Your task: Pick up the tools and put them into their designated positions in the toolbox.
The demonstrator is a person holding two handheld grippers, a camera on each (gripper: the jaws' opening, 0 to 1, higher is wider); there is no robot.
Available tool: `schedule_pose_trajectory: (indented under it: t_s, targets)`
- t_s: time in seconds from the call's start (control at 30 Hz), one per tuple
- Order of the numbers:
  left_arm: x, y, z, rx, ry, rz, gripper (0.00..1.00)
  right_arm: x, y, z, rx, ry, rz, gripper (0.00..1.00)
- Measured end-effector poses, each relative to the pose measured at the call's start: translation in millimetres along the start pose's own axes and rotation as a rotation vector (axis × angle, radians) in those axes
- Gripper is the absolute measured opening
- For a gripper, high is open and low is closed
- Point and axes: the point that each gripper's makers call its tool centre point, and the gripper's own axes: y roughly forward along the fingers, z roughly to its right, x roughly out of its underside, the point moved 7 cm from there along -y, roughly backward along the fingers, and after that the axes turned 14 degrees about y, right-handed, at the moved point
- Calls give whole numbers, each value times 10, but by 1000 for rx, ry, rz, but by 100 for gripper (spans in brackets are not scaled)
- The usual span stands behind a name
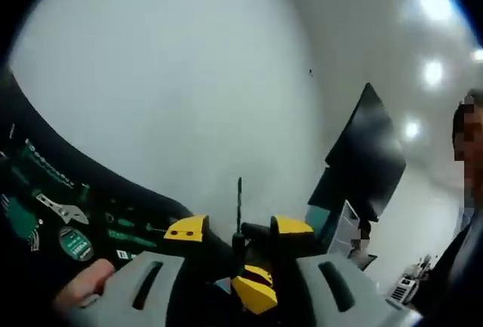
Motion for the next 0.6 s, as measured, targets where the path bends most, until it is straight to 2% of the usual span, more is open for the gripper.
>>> schedule_pose_trajectory:
  t_s: [0.07,0.13,0.23,0.3,0.37,0.4,0.47,0.53,0.6]
  targets:
    - [67,37,44,12,37,-41,31,2,3,-12,-1,-6,2,8]
    - [151,64,45,0,42,-111,25,-5,-7,1,7,-11,5,8]
    - [166,99,67,22,16,-118,21,-6,-4,1,4,6,5,8]
    - [149,106,43,1,0,-131,9,-14,-10,4,12,-4,13,8]
    - [130,110,30,-6,-32,-175,9,-36,-6,18,24,-74,33,9]
    - [83,119,12,-7,-23,-174,9,-29,-8,22,35,-103,32,9]
    - [-31,133,-45,-33,70,-169,9,-19,-4,9,34,-91,24,11]
    - [-118,170,-120,-62,187,-227,9,-8,12,17,34,-77,13,12]
    - [-190,234,-234,-97,356,-302,9,9,17,46,47,-78,2,12]
